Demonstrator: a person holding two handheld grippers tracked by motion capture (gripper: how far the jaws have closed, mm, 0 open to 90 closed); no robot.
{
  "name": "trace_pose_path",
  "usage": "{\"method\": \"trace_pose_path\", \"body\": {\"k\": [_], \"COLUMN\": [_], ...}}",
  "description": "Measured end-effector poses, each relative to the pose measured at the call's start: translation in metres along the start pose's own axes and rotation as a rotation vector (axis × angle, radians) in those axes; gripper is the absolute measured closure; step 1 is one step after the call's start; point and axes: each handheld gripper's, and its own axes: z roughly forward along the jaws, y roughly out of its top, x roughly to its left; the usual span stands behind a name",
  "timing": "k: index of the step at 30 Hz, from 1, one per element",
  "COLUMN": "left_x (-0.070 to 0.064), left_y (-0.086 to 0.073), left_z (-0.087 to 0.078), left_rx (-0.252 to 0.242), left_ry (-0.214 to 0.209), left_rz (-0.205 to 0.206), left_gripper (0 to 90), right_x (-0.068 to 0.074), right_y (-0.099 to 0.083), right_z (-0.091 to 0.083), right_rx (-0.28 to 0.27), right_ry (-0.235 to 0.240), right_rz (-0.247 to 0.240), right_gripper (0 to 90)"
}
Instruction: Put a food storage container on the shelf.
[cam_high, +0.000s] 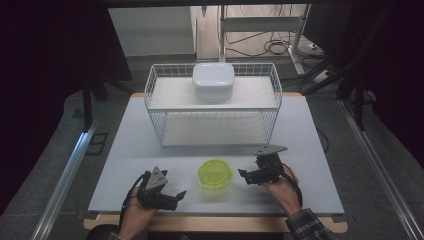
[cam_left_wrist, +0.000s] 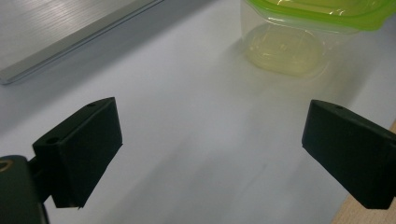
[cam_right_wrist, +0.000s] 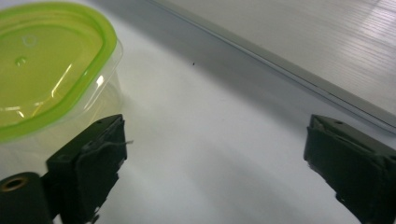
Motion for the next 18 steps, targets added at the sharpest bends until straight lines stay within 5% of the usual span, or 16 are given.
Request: {"method": "trace_pose_path", "body": {"k": [8, 18], "left_x": [0.000, 0.000], "left_y": [0.000, 0.000], "left_z": [0.000, 0.000], "left_rx": [0.000, 0.003], "left_ry": [0.000, 0.002], "left_rz": [0.001, 0.006], "left_gripper": [4.6, 4.6], "right_x": [0.001, -0.003], "right_y": [0.003, 0.011], "right_z": [-0.006, -0.018], "right_rx": [0.003, -0.037], "right_ry": [-0.002, 0.088], "right_rz": [-0.005, 0.167], "right_gripper": [4.2, 3.5]}}
